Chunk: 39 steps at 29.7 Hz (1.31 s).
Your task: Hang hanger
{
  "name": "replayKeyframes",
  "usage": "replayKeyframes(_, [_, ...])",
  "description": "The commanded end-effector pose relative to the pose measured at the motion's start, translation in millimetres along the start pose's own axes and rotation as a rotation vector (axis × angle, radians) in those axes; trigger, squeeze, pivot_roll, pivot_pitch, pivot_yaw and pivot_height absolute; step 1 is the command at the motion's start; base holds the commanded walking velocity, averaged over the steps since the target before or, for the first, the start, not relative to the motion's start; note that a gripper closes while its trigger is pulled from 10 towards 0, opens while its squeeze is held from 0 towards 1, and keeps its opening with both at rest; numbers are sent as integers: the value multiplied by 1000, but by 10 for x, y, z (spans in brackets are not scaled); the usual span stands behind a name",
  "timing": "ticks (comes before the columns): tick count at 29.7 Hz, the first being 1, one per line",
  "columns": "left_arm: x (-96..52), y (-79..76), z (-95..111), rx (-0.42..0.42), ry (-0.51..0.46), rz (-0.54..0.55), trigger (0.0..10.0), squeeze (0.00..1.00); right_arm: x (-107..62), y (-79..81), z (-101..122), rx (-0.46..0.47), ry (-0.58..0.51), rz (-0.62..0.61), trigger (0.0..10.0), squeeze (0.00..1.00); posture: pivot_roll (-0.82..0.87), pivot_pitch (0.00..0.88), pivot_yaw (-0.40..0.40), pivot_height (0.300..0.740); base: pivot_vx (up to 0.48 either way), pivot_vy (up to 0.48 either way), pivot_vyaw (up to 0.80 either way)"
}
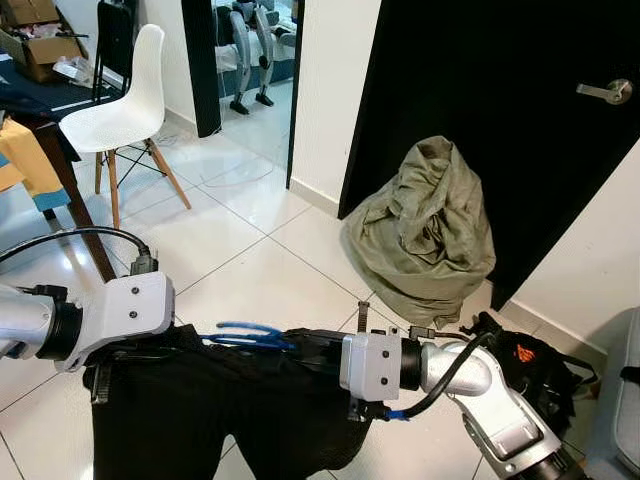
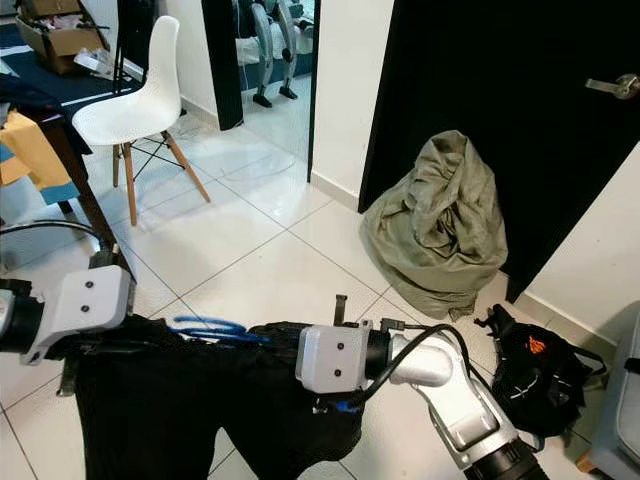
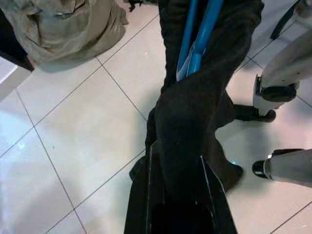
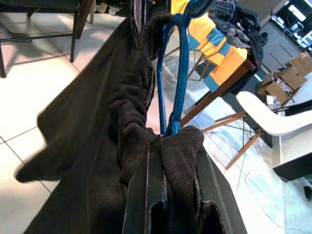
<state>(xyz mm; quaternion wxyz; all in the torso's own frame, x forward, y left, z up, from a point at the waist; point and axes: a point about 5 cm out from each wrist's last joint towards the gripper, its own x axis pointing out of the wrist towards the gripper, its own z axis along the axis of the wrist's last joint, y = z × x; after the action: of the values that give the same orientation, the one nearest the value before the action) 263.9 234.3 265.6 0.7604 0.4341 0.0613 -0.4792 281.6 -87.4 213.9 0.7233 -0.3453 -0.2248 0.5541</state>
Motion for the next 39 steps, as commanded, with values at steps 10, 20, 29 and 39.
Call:
replayKeyframes(10, [19, -49, 30, -14, -42, -30, 2980, 0, 53, -27, 46, -21, -18, -41, 10000, 0, 23, 226, -56, 740, 0, 0, 0])
replayKeyframes(20, [65, -110, 16, -24, -59, -56, 4980, 0, -56, -108, 33, -2, 10, -59, 10000, 1000, 4, 224, -49, 740, 0, 0, 0])
replayKeyframes(29, [46, -68, -13, -57, -64, -2, 2980, 0, -234, -216, 43, 82, 16, -122, 10000, 0, 2, 223, -54, 740, 0, 0, 0])
replayKeyframes(39, [-37, 102, 161, -175, -232, 137, 1333, 0, -676, -210, -243, 120, 222, -296, 10000, 0, -11, 212, -61, 740, 0, 0, 0])
